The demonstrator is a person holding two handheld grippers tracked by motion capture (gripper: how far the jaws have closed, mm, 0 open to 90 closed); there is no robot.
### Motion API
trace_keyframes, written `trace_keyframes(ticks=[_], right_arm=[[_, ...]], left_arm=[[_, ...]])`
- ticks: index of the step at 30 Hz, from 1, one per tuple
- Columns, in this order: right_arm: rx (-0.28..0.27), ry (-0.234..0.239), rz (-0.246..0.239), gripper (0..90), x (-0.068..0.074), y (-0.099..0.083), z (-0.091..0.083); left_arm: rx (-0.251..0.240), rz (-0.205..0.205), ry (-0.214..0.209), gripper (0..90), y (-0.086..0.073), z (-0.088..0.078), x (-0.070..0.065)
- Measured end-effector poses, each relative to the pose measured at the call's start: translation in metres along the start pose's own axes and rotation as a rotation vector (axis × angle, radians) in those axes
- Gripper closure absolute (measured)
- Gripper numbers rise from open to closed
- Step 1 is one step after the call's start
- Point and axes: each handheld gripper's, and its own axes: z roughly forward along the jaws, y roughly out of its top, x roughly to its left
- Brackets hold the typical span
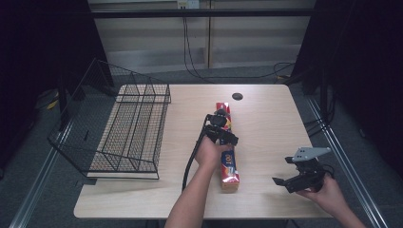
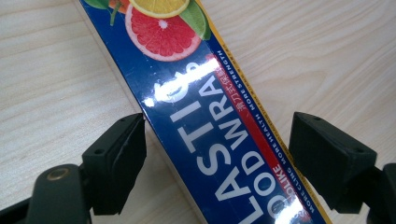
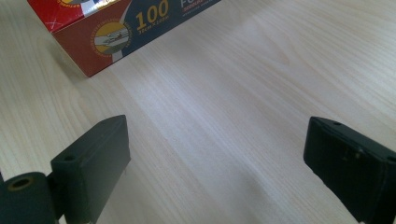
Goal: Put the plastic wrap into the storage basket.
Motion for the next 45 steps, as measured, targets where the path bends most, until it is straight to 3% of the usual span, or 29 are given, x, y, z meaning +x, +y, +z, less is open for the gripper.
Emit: trace_keyframes(ticks=[3, 6, 12, 19, 27, 28, 36, 45], right_arm=[[0.001, 0.000, 0.002, 7.2, 0.001, 0.000, 0.000], [-0.004, 0.006, 0.006, 7.3, 0.001, 0.000, -0.001], [0.004, 0.003, 0.001, 7.4, 0.000, 0.000, 0.000], [0.003, 0.000, 0.015, 7.6, 0.000, -0.001, -0.001], [0.014, -0.004, 0.011, 7.9, 0.000, -0.001, 0.000], [0.011, 0.001, 0.006, 8.0, 0.000, 0.000, 0.001], [0.016, 0.006, 0.008, 8.0, 0.000, 0.000, 0.002], [0.014, 0.004, 0.004, 8.1, 0.000, 0.000, 0.001]], left_arm=[[0.006, -0.007, 0.016, 19.7, 0.000, 0.001, -0.002], [0.010, -0.018, 0.002, 20.5, 0.000, 0.001, 0.000], [0.035, -0.086, -0.024, 23.6, 0.000, 0.001, 0.003], [0.057, -0.076, -0.030, 29.7, -0.005, -0.009, 0.013], [0.080, -0.080, -0.002, 35.5, -0.009, -0.020, 0.026], [0.094, -0.075, 0.018, 36.0, -0.007, -0.021, 0.026], [0.120, -0.069, 0.066, 35.3, 0.003, -0.019, 0.024], [0.114, -0.108, 0.069, 36.7, 0.008, -0.014, 0.025]])
